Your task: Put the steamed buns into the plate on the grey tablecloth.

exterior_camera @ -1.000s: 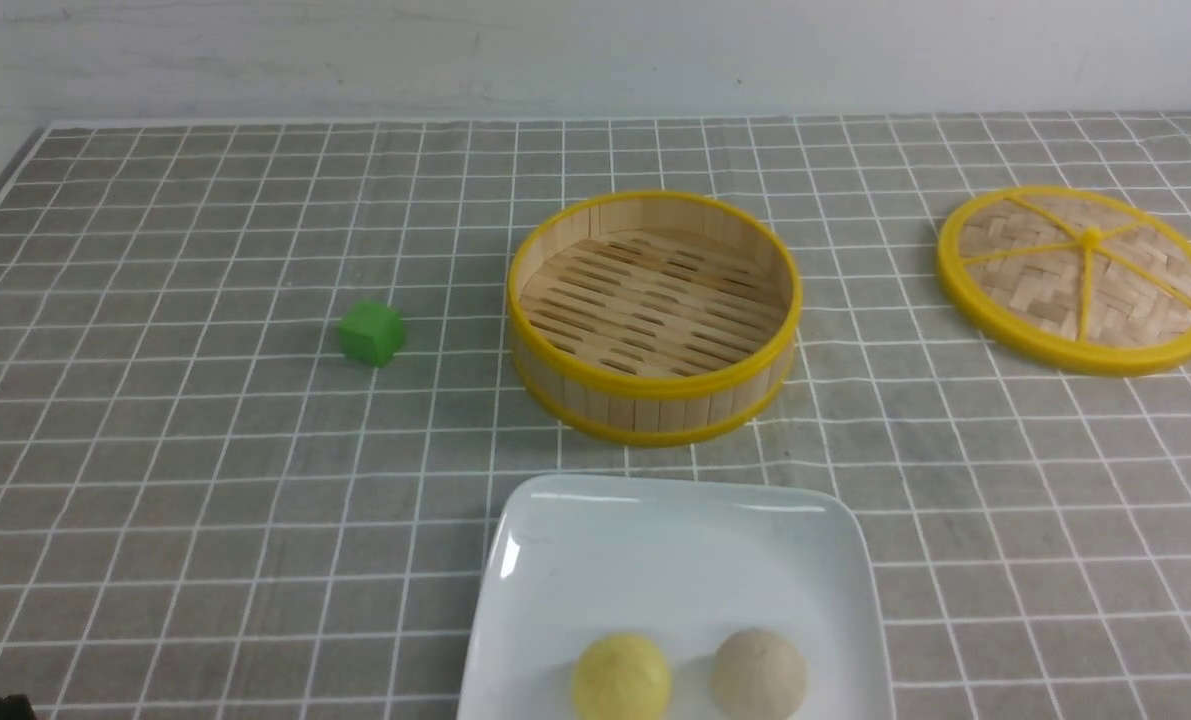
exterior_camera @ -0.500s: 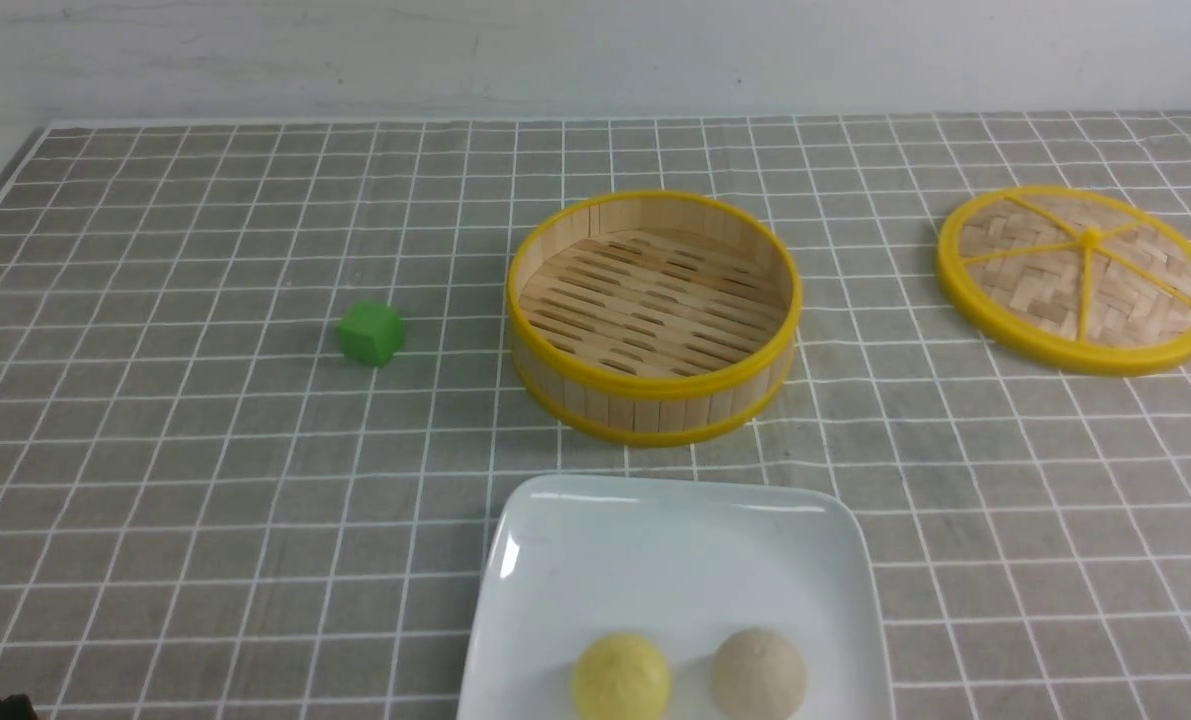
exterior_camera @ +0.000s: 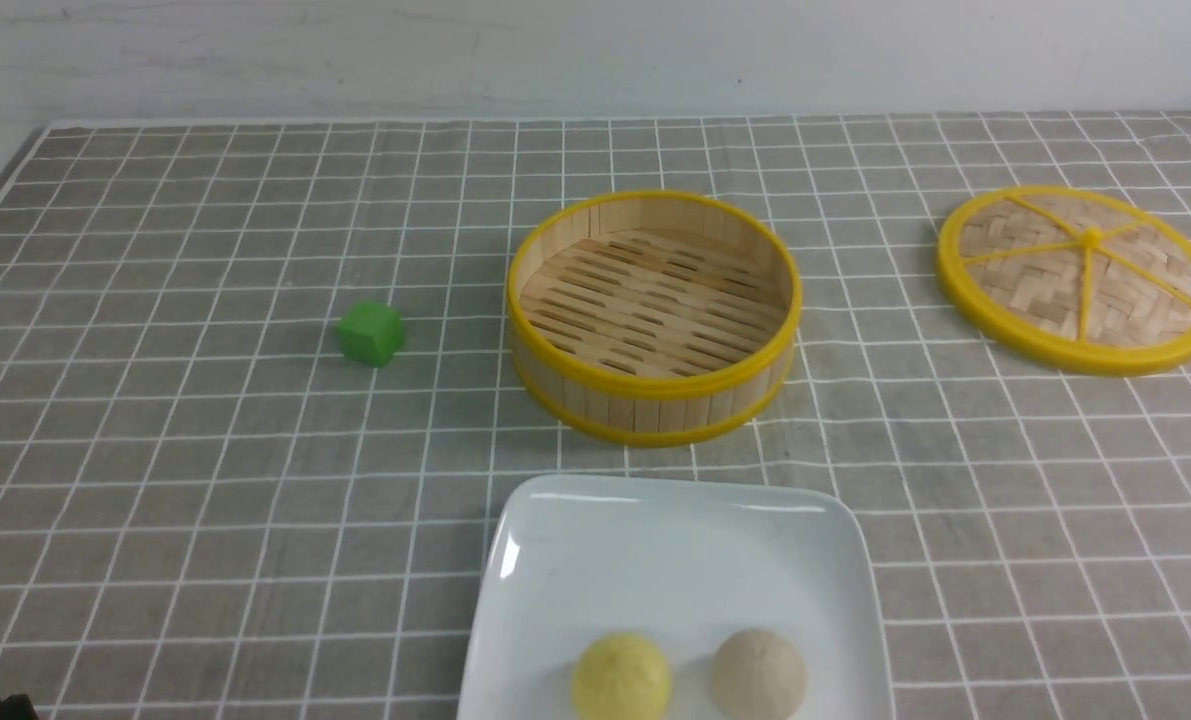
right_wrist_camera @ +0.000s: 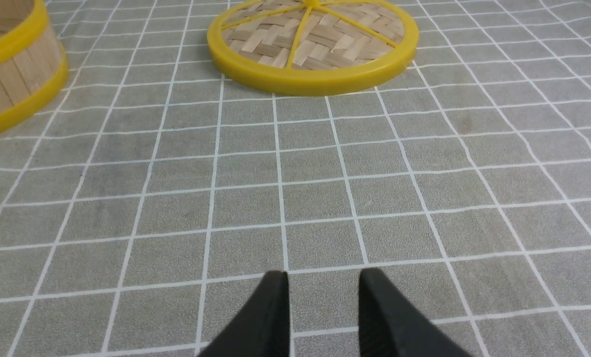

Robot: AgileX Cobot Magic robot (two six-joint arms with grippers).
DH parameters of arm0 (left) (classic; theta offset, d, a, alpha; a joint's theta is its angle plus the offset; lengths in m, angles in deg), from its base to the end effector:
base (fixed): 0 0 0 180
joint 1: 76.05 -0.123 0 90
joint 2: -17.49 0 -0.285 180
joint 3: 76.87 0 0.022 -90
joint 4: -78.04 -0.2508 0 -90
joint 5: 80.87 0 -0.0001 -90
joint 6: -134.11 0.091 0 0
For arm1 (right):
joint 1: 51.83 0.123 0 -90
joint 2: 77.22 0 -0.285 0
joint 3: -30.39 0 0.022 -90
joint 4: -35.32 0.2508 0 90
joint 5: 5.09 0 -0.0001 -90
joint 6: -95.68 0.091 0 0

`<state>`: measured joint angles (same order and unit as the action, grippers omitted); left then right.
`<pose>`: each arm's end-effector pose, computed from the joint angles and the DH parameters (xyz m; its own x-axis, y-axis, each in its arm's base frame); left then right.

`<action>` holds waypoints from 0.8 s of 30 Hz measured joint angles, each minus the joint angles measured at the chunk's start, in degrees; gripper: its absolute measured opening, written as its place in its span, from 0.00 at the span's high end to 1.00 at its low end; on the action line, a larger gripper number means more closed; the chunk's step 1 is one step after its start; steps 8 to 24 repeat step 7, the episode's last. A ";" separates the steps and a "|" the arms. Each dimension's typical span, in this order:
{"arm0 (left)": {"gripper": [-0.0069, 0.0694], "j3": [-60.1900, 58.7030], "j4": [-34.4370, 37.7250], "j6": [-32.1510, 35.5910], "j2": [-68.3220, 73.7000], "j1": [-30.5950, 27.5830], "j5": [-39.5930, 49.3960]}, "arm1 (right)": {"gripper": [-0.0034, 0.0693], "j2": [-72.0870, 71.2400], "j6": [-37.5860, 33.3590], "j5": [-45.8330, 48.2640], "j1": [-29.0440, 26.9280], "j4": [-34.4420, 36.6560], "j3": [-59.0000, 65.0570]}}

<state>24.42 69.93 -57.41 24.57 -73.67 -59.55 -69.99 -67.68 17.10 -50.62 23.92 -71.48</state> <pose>0.0527 0.0025 0.1719 -0.2895 -0.0570 -0.9555 -0.0276 0.9983 -0.0512 0.0523 -0.0057 0.1742 -0.2879 0.0993 -0.9525 0.0811 0.9936 0.0791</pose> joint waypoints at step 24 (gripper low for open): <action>0.80 0.00 -0.12 0.00 0.00 0.00 0.00 | 0.63 0.00 0.00 0.00 0.00 0.00 0.00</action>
